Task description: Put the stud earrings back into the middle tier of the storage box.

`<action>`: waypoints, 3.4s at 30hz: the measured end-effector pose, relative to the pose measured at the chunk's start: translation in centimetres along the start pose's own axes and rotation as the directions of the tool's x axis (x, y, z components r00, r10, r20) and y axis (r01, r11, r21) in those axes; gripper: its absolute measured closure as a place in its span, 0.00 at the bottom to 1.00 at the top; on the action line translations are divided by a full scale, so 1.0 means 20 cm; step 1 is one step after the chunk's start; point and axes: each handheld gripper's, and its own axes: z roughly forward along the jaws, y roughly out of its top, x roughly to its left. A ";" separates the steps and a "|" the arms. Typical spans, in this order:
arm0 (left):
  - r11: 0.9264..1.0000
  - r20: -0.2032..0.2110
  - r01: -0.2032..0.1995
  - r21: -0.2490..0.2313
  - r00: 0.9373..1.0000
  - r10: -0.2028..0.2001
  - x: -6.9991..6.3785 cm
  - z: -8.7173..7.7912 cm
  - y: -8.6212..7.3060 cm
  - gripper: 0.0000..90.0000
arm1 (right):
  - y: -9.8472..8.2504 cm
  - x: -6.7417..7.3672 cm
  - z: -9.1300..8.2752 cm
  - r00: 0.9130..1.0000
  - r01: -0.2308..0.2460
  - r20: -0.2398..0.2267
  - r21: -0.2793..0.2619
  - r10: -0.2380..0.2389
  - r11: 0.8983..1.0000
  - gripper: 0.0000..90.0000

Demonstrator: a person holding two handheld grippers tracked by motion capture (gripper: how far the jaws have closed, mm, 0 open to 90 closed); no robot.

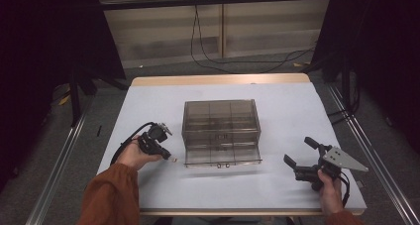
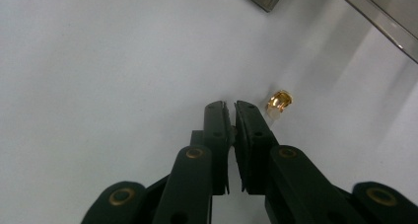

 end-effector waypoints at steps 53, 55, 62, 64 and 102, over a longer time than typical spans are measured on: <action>0.803 0.087 0.091 -0.588 0.995 -0.050 -0.27 -0.23 -0.16 0.96 | 0.00 0.00 0.00 1.000 -0.003 -0.002 -0.003 0.003 1.000 0.00; 0.804 0.093 0.089 -0.588 0.995 -0.042 -0.27 -0.22 -0.14 0.96 | 0.00 0.00 0.00 1.000 -0.001 -0.003 -0.002 0.001 1.000 0.00; 0.813 0.094 0.041 -0.580 0.995 0.017 -0.32 -0.22 -0.03 0.96 | 0.00 0.00 0.00 1.000 0.000 0.002 0.000 0.000 1.000 0.00; 0.823 0.091 0.024 -0.567 0.995 0.034 -0.34 -0.22 0.01 0.96 | 0.00 0.00 0.00 1.000 0.001 -0.001 0.001 -0.001 1.000 0.00; 0.943 0.035 -0.268 -0.199 0.959 0.281 -0.50 -0.03 0.58 0.96 | 0.00 0.00 0.00 1.000 0.003 -0.008 0.005 -0.003 1.000 0.00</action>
